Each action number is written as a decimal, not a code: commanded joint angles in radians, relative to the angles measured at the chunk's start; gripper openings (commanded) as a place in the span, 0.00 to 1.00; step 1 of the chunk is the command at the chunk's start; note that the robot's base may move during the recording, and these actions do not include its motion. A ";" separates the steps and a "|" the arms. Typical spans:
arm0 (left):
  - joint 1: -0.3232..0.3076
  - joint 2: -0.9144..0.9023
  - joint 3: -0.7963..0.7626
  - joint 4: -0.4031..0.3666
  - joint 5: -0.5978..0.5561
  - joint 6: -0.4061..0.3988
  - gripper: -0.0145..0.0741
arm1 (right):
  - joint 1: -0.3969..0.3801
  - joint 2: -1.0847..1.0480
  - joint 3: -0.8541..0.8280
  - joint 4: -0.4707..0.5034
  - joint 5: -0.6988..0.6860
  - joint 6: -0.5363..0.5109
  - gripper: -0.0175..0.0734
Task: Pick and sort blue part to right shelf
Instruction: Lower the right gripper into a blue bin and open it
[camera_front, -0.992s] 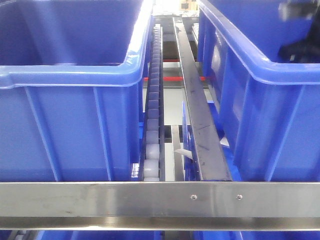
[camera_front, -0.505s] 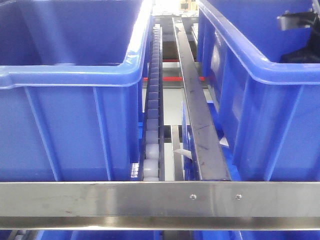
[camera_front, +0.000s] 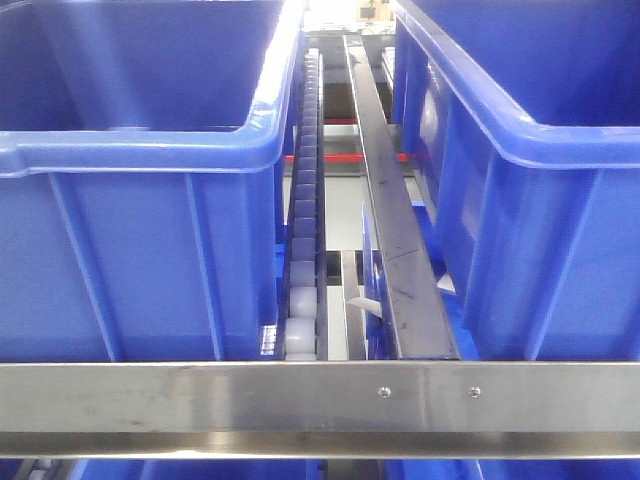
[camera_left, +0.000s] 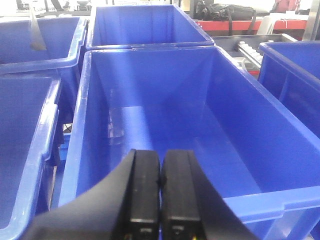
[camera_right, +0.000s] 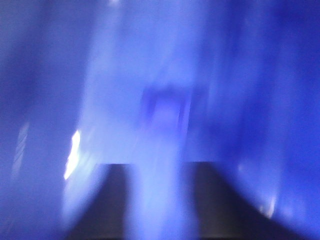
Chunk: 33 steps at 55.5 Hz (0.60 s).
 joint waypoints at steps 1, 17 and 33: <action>-0.007 0.014 -0.024 0.007 -0.072 0.000 0.30 | -0.003 -0.156 0.071 0.016 -0.080 -0.011 0.26; -0.007 0.014 -0.024 0.007 -0.088 0.000 0.30 | -0.003 -0.568 0.428 0.027 -0.252 -0.011 0.26; -0.007 0.014 -0.024 0.008 -0.088 0.000 0.30 | -0.003 -0.970 0.589 0.029 -0.244 -0.011 0.26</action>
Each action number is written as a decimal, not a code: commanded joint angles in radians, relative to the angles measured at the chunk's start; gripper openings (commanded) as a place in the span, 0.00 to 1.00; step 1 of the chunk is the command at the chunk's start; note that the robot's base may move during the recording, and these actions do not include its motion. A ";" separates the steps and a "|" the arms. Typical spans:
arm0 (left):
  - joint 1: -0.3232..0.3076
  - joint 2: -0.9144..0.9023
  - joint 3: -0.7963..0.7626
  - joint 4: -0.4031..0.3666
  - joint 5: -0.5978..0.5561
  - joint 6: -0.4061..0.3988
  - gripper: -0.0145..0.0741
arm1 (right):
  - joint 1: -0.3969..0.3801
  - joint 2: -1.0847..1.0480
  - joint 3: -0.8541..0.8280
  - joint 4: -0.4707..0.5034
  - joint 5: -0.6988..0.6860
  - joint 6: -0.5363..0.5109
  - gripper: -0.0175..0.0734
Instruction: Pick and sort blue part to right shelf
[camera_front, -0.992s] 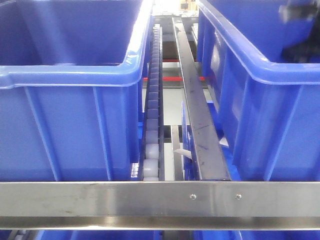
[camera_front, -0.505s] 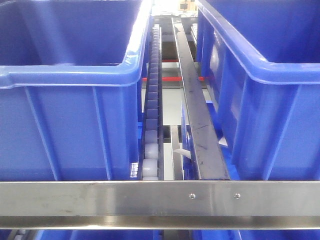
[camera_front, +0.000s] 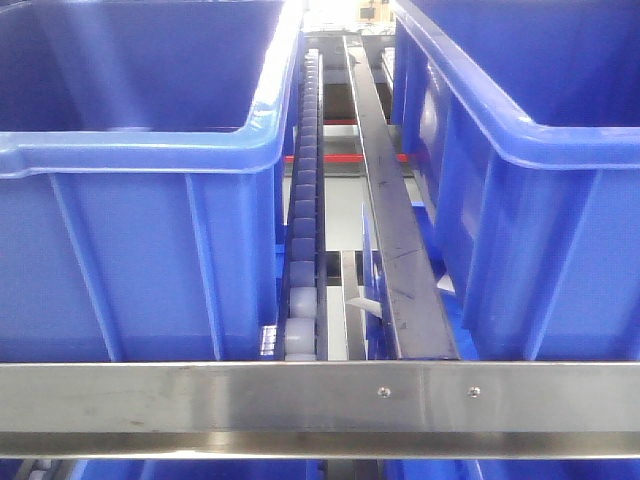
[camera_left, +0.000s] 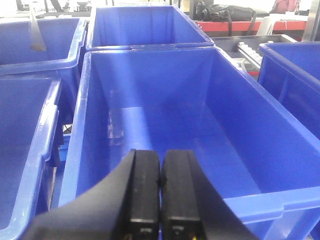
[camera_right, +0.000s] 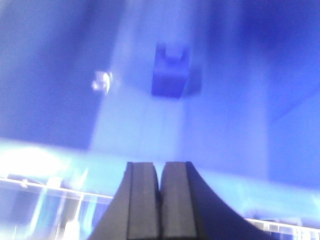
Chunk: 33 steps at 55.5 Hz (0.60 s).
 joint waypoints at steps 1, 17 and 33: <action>-0.007 0.014 -0.024 0.008 -0.088 0.000 0.30 | -0.003 -0.123 0.004 0.009 -0.070 -0.011 0.26; -0.007 0.014 -0.024 0.008 -0.088 0.000 0.30 | -0.003 -0.454 0.013 0.009 -0.068 -0.011 0.26; -0.015 0.014 -0.024 0.008 -0.080 0.000 0.30 | -0.003 -0.436 0.009 0.009 -0.061 -0.011 0.26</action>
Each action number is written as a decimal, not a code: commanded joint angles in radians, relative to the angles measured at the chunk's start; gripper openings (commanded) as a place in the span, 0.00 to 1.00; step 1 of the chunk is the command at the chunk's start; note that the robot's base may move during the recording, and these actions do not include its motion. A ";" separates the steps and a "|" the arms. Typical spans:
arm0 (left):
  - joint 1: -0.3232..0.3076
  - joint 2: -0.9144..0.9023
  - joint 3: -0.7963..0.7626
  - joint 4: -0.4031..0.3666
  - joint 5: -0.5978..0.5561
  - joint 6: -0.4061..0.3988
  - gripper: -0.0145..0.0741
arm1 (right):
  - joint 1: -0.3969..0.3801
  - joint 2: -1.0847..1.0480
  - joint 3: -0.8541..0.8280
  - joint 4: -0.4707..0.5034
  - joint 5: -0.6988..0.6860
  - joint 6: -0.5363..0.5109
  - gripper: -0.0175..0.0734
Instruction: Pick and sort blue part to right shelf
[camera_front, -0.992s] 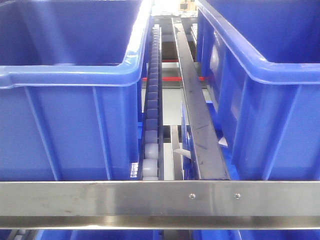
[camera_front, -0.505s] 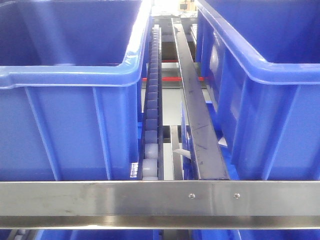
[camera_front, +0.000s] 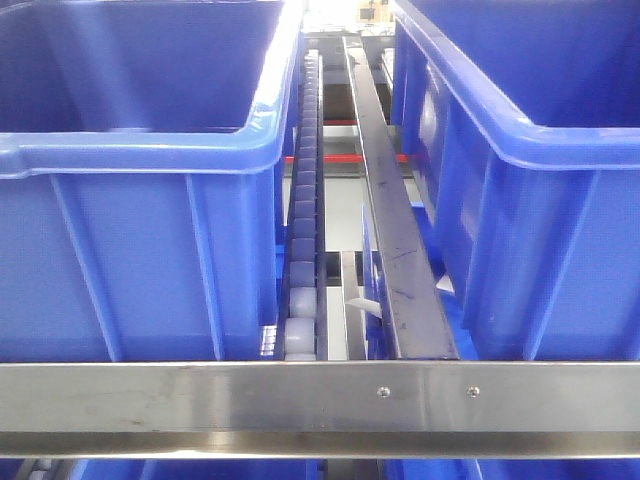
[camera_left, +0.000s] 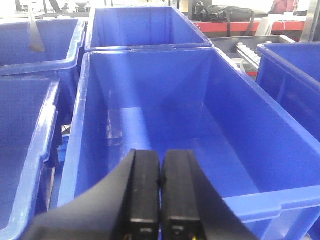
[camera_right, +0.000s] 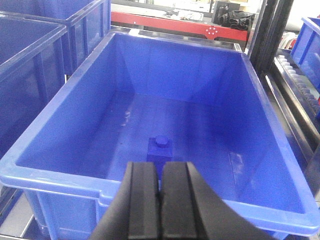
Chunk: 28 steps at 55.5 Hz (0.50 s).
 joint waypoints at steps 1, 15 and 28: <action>-0.009 0.014 -0.024 0.008 -0.078 0.000 0.30 | -0.003 0.005 -0.025 0.004 -0.083 -0.011 0.26; -0.009 0.014 -0.024 0.008 -0.078 0.000 0.30 | -0.003 0.005 -0.025 0.004 -0.083 -0.011 0.26; -0.007 0.012 -0.004 0.010 -0.095 0.000 0.30 | -0.003 0.005 -0.025 0.004 -0.083 -0.011 0.26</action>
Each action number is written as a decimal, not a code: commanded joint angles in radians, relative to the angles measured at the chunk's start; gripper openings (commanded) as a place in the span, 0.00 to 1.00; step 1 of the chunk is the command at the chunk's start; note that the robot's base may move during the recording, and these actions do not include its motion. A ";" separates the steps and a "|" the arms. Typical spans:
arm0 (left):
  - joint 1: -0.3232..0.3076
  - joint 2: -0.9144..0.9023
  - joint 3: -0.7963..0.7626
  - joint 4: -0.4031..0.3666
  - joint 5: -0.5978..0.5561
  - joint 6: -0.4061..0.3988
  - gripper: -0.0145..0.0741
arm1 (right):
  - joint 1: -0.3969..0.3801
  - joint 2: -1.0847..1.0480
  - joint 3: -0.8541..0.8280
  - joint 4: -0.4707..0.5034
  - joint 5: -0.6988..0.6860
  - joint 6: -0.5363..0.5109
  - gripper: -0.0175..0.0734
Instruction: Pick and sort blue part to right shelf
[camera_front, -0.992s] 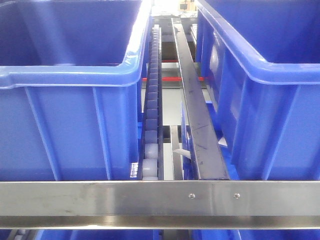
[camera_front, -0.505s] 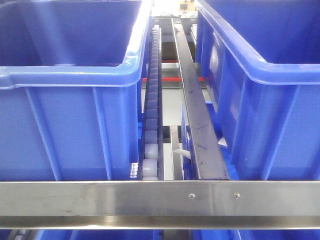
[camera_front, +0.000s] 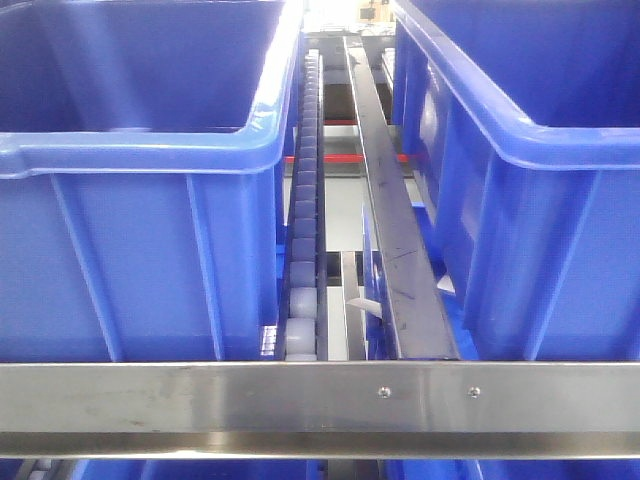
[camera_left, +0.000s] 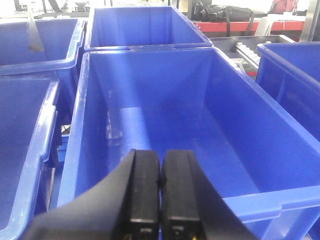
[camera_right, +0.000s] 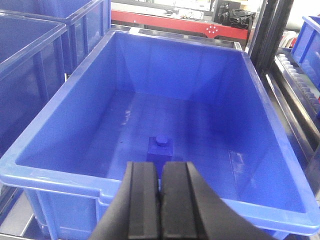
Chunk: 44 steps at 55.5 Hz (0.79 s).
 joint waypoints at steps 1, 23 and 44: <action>-0.005 0.012 -0.001 0.010 -0.098 0.000 0.30 | -0.003 0.005 -0.025 0.004 -0.085 -0.011 0.26; 0.359 -0.150 0.365 -0.297 -0.455 0.215 0.30 | -0.003 0.005 -0.025 0.004 -0.085 -0.011 0.26; 0.402 -0.152 0.612 -0.308 -0.690 0.215 0.30 | -0.003 0.007 -0.024 0.004 -0.085 -0.011 0.26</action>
